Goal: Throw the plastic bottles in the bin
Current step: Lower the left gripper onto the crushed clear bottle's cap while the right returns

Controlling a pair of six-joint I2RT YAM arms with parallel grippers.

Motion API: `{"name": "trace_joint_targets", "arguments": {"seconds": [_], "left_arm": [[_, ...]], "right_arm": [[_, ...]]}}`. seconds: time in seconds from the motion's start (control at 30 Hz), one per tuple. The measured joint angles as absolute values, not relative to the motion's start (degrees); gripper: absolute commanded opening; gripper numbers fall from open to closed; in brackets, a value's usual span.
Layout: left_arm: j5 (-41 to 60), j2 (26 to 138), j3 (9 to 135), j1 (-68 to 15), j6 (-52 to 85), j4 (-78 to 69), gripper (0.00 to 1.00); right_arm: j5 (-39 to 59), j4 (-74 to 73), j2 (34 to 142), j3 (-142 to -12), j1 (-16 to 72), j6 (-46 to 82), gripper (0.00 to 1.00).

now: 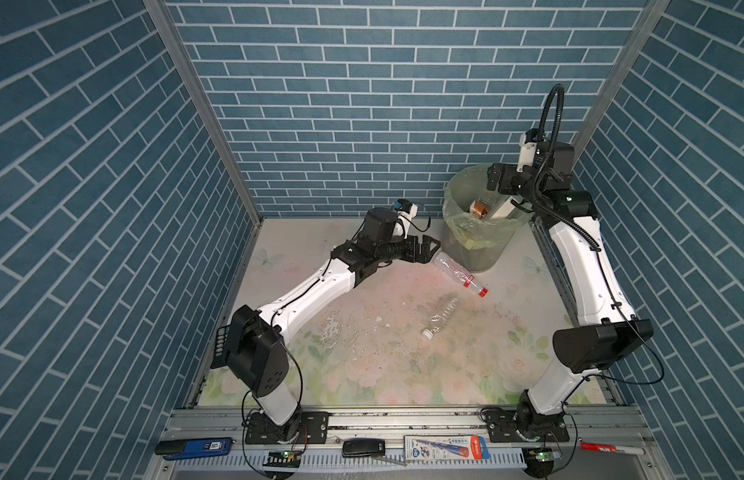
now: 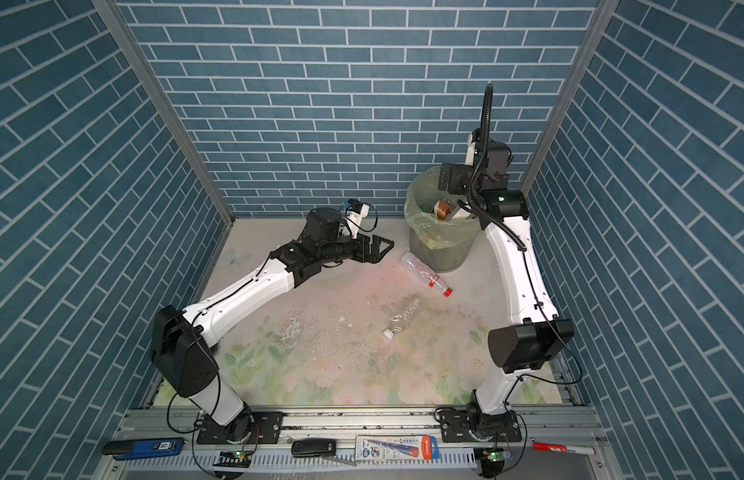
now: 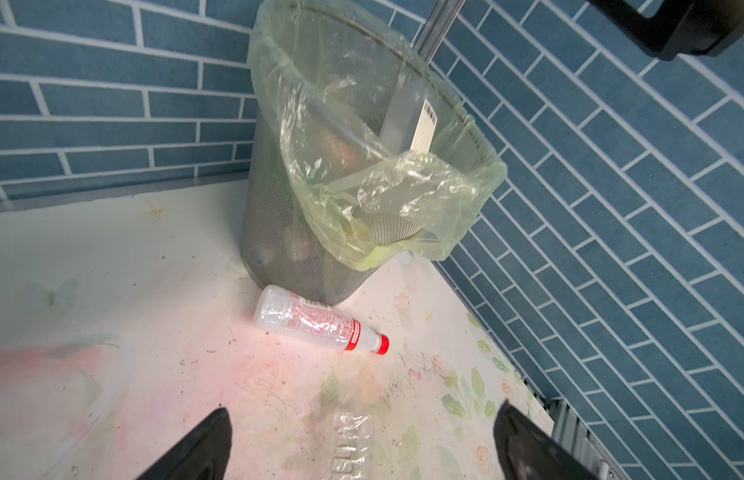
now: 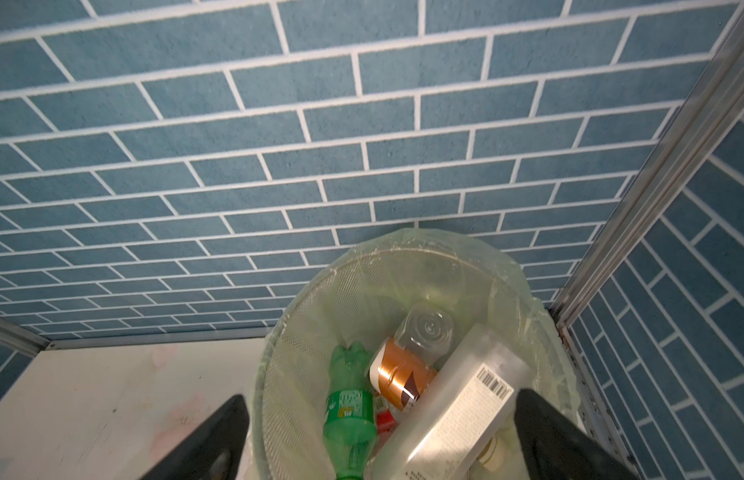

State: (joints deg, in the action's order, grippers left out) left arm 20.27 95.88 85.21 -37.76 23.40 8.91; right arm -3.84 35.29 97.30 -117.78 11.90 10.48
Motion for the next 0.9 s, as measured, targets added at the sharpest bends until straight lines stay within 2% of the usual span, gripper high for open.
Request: {"name": "trace_joint_targets", "arguments": {"seconds": [0.27, 0.53, 0.9], "left_arm": [[19.20, 93.23, 77.58, -38.98, 22.17, 9.72, 0.99], [12.43, 93.76, 74.94, -47.16, 18.02, 13.63, 0.99], [5.93, 104.68, 72.14, -54.39, 14.90, 13.87, 0.99]], "right_arm": [[-3.88, 34.37, 81.45, -97.71, 12.49, 12.60, 0.99], [-3.77, 34.52, 67.37, -77.60, 12.49, 14.79, 0.99], [1.13, 32.49, 57.41, -52.82, 12.49, 22.61, 0.99]]}}
